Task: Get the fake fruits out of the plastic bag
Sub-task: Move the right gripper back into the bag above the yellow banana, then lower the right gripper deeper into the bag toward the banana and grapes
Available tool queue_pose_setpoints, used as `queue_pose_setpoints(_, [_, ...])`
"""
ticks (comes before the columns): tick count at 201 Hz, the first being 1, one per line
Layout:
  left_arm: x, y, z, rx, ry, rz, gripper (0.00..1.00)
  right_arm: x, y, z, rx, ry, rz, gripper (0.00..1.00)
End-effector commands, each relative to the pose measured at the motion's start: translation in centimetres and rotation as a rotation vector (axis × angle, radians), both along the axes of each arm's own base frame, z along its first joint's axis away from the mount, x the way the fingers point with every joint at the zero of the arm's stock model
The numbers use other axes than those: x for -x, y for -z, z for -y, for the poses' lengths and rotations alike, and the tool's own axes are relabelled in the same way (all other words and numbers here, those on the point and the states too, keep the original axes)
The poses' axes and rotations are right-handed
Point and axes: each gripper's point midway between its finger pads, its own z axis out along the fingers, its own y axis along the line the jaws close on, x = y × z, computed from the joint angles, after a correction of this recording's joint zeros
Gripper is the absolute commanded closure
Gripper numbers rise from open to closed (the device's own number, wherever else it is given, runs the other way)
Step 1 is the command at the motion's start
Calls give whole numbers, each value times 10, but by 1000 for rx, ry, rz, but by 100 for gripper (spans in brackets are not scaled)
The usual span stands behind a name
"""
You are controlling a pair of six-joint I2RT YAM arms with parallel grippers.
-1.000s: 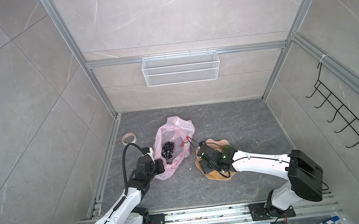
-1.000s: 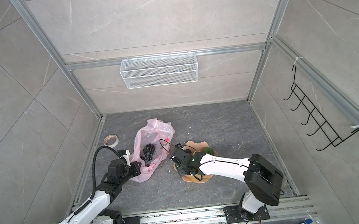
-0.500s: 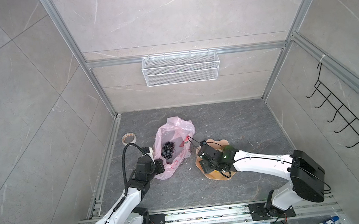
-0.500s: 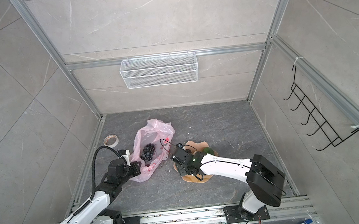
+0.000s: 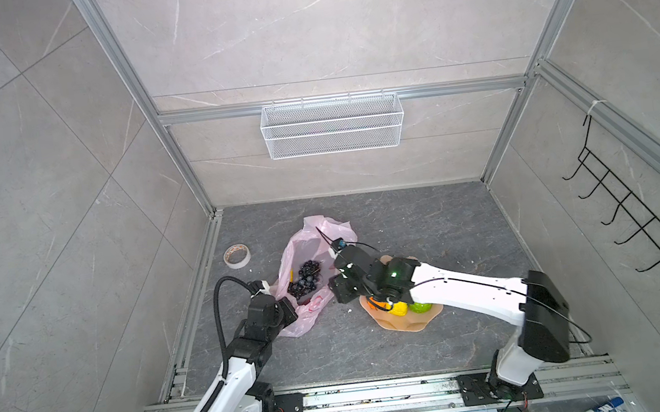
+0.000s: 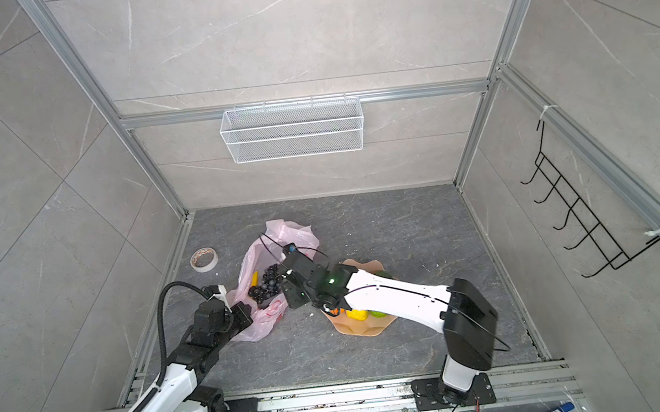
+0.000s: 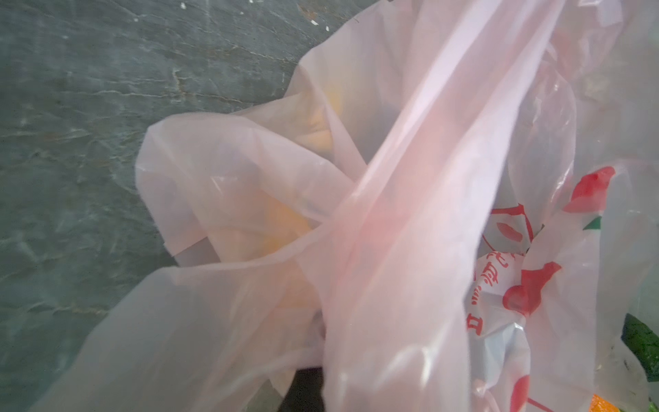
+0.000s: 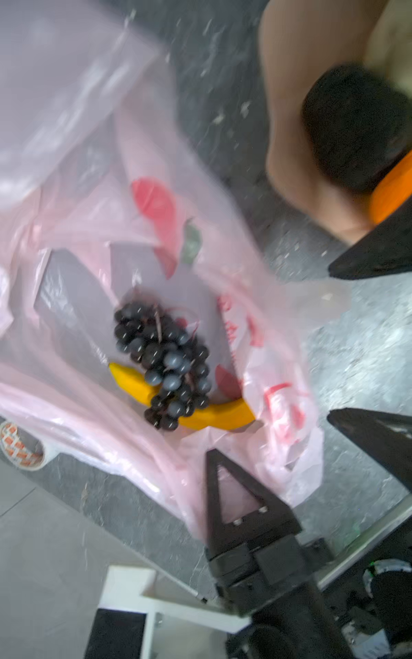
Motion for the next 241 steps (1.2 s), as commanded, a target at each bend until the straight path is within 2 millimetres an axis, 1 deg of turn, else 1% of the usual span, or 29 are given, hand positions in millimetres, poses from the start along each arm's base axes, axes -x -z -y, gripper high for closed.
queue_pose_setpoints(1, [16,13,-22,-23,-127,-67,100,3,34,-35,38,-74,-86,42])
queue_pose_setpoints(21, [22,19,-27,-6,-167,-86,100,5,47,-56,38,-100,-103,43])
queue_pose_setpoints(36, [26,26,-28,11,-195,-116,100,7,58,-61,54,-108,-113,43])
queue_pose_setpoints(56, [29,35,-28,32,-224,-161,100,8,80,-57,100,-105,-128,44])
queue_pose_setpoints(81, [28,42,-25,58,-235,-197,100,18,110,-52,141,-119,-168,46])
queue_pose_setpoints(97, [27,39,-25,61,-241,-198,95,24,123,-49,160,-131,-181,47])
queue_pose_setpoints(115, [25,32,-27,58,-248,-181,86,28,133,-47,174,-138,-185,47])
queue_pose_setpoints(117, [25,31,-27,58,-248,-177,81,28,133,-48,174,-138,-185,47])
queue_pose_setpoints(119, [24,29,-28,57,-247,-173,80,28,135,-48,177,-139,-185,47])
queue_pose_setpoints(120, [24,29,-28,58,-249,-172,77,29,134,-48,177,-140,-185,47])
queue_pose_setpoints(127, [23,24,-27,61,-244,-159,70,28,138,-48,182,-143,-184,47])
queue_pose_setpoints(140, [18,14,-24,66,-219,-128,60,30,143,-48,192,-148,-185,48])
queue_pose_setpoints(155, [13,5,-21,52,-181,-105,52,32,148,-49,197,-157,-190,48])
queue_pose_setpoints(169, [12,5,-22,29,-176,-121,45,34,151,-50,201,-167,-190,48])
queue_pose_setpoints(179, [10,6,-23,18,-178,-139,41,36,151,-52,201,-175,-189,48])
queue_pose_setpoints(196, [5,11,-17,31,-152,-156,36,39,151,-54,204,-189,-182,48])
queue_pose_setpoints(200, [4,11,-15,38,-147,-158,29,39,150,-54,204,-190,-180,48])
queue_pose_setpoints(203, [3,13,-14,41,-142,-162,28,39,151,-54,206,-191,-180,48])
queue_pose_setpoints(215, [3,17,-10,49,-130,-179,28,40,152,-54,211,-191,-178,48])
queue_pose_setpoints(219, [4,18,-11,47,-132,-188,30,40,153,-53,214,-191,-178,48])
queue_pose_setpoints(231, [9,25,-18,27,-173,-231,40,39,151,-51,217,-180,-173,49])
queue_pose_setpoints(241, [15,30,-24,13,-203,-250,51,38,147,-50,215,-176,-164,49])
